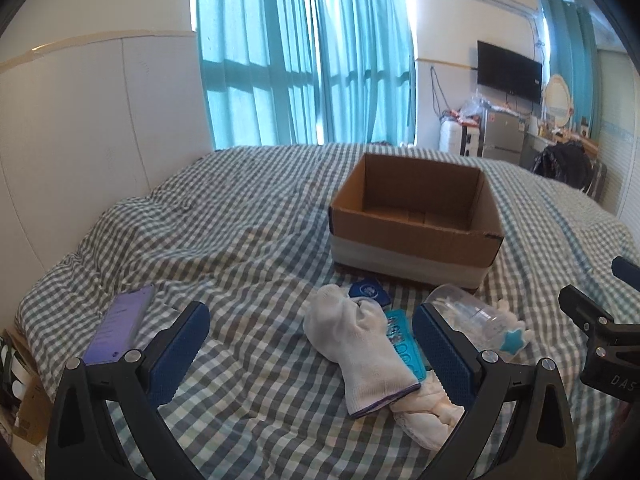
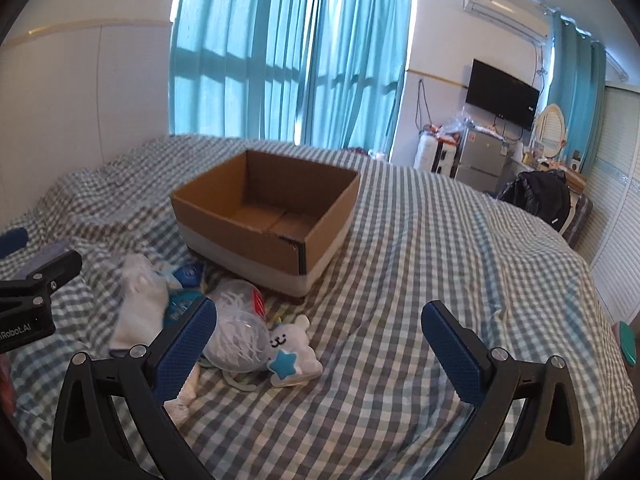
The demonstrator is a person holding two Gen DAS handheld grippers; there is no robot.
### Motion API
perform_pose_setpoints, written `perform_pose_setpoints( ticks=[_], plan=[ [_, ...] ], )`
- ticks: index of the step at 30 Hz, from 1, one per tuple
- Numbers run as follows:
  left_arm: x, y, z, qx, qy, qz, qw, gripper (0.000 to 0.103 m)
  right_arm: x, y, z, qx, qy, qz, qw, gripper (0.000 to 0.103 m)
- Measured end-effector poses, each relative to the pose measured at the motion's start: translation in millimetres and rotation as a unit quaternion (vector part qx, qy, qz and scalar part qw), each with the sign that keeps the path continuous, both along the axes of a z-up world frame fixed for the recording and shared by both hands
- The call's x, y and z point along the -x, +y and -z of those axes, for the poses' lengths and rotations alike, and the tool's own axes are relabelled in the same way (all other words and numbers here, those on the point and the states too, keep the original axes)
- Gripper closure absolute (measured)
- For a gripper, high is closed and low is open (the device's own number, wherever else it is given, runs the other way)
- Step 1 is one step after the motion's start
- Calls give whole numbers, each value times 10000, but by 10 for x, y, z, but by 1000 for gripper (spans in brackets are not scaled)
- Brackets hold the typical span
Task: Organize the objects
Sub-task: 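Grasp the white socks with the left gripper while the right grasps the white bunny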
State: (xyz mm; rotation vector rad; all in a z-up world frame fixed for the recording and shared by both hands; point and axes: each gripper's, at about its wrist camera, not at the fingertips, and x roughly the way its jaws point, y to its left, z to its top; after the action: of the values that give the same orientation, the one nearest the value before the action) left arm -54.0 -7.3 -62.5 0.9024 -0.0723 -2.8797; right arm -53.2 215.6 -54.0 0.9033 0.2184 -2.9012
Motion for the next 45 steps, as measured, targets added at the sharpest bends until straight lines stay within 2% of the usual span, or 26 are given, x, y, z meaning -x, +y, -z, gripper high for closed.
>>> perform_pose_setpoints(
  ticks=[3,8,13,15,17,20,22,25,26,28,30,31,32,36,38,40,45],
  plan=[
    [161,91,197,153,-115,7,9998,0,194,90,199,-8,-260,106,9996,0],
    [402,165,492,-45,-468,153,9988,0,452,181,522,80,-702,104,9974,2],
    [606,238,787,199,-846,226,9960,0,613,111,805,122,-1165,-28,9931,16],
    [655,243,884,287,-977,269,9944,0,655,95,856,204,-1231,-69,9922,19],
    [681,233,953,320,-1015,290,9939,0,689,90,896,324,-1303,-127,9909,27],
    [723,120,1007,-71,-1079,304,9937,0,714,77,964,370,-1446,-207,9886,39],
    [791,14,1088,-443,-1290,290,9902,0,726,58,1018,417,-1563,-314,9863,51],
    [824,-148,1143,-1121,-1477,279,9823,0,717,23,1039,355,-1552,-343,9866,53],
    [821,-168,1151,-1211,-1494,284,9809,0,713,21,1036,366,-1548,-347,9867,53],
    [792,-148,1133,-1090,-1454,317,9828,0,704,39,1035,408,-1570,-349,9861,53],
    [742,-96,1085,-879,-1369,383,9859,9,670,35,1037,415,-1565,-351,9862,53],
    [723,-76,1060,-853,-1344,455,9862,21,649,30,1033,403,-1561,-357,9863,53],
    [703,-54,1033,-784,-1342,489,9866,28,641,24,1043,387,-1547,-363,9865,53],
    [646,-33,981,-584,-1344,522,9878,47,565,9,1035,294,-1500,-395,9875,53],
    [590,-53,953,-538,-1368,497,9879,60,504,37,1016,289,-1454,-385,9882,53],
    [558,-82,927,-529,-1348,508,9881,66,450,34,980,274,-1410,-367,9890,53],
    [427,-179,766,-482,-1166,469,9909,67,284,12,812,267,-1212,-338,9917,54]
  ],
)
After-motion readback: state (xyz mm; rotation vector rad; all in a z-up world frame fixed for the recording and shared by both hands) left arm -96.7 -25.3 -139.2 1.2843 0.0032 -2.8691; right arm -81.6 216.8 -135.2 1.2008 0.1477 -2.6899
